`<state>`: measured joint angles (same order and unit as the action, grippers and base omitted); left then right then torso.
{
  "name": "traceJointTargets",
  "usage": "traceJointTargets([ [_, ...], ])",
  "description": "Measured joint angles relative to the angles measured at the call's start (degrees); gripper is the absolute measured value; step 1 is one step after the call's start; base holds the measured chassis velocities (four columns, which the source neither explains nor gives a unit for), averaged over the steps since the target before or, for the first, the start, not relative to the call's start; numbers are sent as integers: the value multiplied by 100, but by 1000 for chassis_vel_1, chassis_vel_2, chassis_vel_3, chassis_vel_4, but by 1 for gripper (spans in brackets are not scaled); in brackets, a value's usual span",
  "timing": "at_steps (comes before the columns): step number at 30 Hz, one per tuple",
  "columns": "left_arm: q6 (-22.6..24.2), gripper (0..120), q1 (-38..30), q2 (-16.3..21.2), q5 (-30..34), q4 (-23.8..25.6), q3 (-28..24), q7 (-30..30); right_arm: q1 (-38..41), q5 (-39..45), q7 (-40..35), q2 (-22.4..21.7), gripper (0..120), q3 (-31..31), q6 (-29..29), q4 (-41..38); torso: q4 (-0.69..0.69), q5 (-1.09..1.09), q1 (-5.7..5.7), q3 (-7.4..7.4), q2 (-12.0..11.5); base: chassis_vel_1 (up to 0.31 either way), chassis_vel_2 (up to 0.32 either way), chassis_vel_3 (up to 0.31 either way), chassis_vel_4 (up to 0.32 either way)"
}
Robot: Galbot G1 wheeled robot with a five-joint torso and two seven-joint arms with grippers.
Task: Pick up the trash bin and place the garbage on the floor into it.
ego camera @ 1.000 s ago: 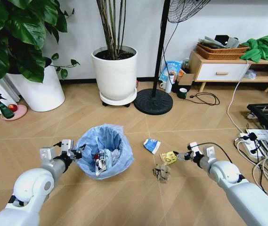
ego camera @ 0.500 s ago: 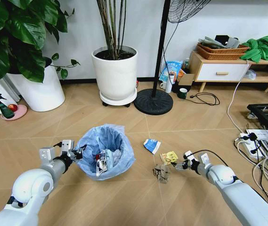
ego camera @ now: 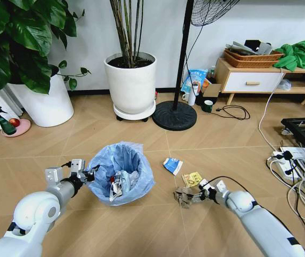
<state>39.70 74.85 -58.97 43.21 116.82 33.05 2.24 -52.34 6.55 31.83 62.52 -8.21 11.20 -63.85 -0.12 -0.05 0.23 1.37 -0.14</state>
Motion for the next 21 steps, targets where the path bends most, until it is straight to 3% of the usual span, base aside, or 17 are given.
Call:
traceJointTargets([
  [21, 21, 0, -47, 1, 0, 6, -77, 41, 224, 59, 361, 138, 100, 315, -109, -259, 0, 0, 0, 0, 0, 0, 0, 0, 0],
])
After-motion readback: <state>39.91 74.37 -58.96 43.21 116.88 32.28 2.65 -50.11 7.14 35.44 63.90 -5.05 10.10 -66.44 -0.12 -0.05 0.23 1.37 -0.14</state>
